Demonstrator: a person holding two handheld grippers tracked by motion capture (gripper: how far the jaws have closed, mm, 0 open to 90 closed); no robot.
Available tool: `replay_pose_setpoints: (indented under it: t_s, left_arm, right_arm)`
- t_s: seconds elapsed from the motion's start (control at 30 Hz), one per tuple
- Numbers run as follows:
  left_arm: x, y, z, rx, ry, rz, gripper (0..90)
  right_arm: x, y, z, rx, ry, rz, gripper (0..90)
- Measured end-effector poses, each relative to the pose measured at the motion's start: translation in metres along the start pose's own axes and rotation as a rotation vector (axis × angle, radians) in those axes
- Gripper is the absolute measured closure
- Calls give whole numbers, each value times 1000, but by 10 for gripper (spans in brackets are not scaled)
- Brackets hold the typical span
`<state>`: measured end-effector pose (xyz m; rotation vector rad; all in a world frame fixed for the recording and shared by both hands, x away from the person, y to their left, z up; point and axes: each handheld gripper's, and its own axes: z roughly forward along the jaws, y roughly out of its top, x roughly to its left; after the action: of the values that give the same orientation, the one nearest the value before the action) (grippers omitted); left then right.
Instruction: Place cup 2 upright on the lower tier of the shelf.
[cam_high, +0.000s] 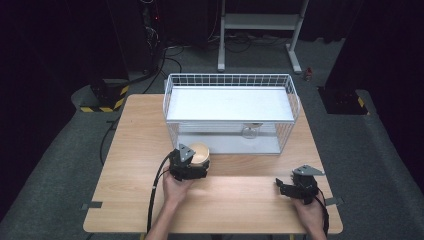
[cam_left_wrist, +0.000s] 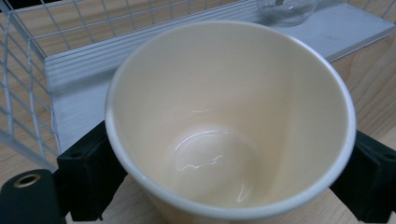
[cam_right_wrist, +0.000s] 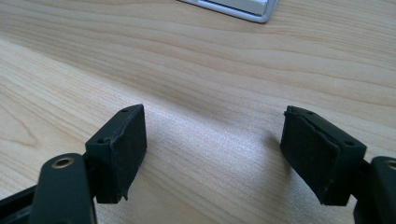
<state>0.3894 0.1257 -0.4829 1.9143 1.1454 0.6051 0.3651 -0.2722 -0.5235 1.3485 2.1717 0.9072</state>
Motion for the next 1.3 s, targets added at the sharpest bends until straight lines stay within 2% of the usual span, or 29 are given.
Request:
replay_pose_setpoints:
  t_s: [0.1, 0.2, 0.3, 0.5, 0.6, 0.7, 0.8, 0.9, 1.0, 1.17, 1.3]
  left_arm:
    - [-1, 4, 2, -3, 3, 7, 95]
    - [1, 8, 4, -7, -9, -17, 95]
    - [1, 12, 6, 3, -6, 2, 96]
    - [1, 20, 14, 10, -3, -6, 96]
    - [-1, 25, 18, 13, 3, 15, 96]
    - [-1, 28, 22, 10, -3, -3, 96]
    - [-2, 31, 27, 22, 17, 17, 96]
    - [-2, 34, 31, 20, 12, 1, 96]
    - [-3, 36, 35, 26, 15, 9, 96]
    - [-1, 37, 40, 18, 11, -12, 96]
    - [0, 41, 44, 27, 21, -9, 96]
  right_arm:
    - [0, 0, 0, 0, 0, -1, 227]
    - [0, 0, 0, 0, 0, 0, 228]
    - [0, 0, 0, 0, 0, 0, 227]
    - [0, 0, 0, -1, 0, 0, 228]
    - [0, 0, 0, 0, 0, 0, 228]
    - [0, 0, 0, -1, 0, 2, 228]
    - [0, 0, 0, -1, 0, 2, 228]
    - [0, 0, 0, -1, 0, 2, 227]
    - [0, 0, 0, 0, 0, 0, 228]
    - [0, 0, 0, 0, 0, 0, 227]
    - [0, 0, 0, 0, 0, 0, 227]
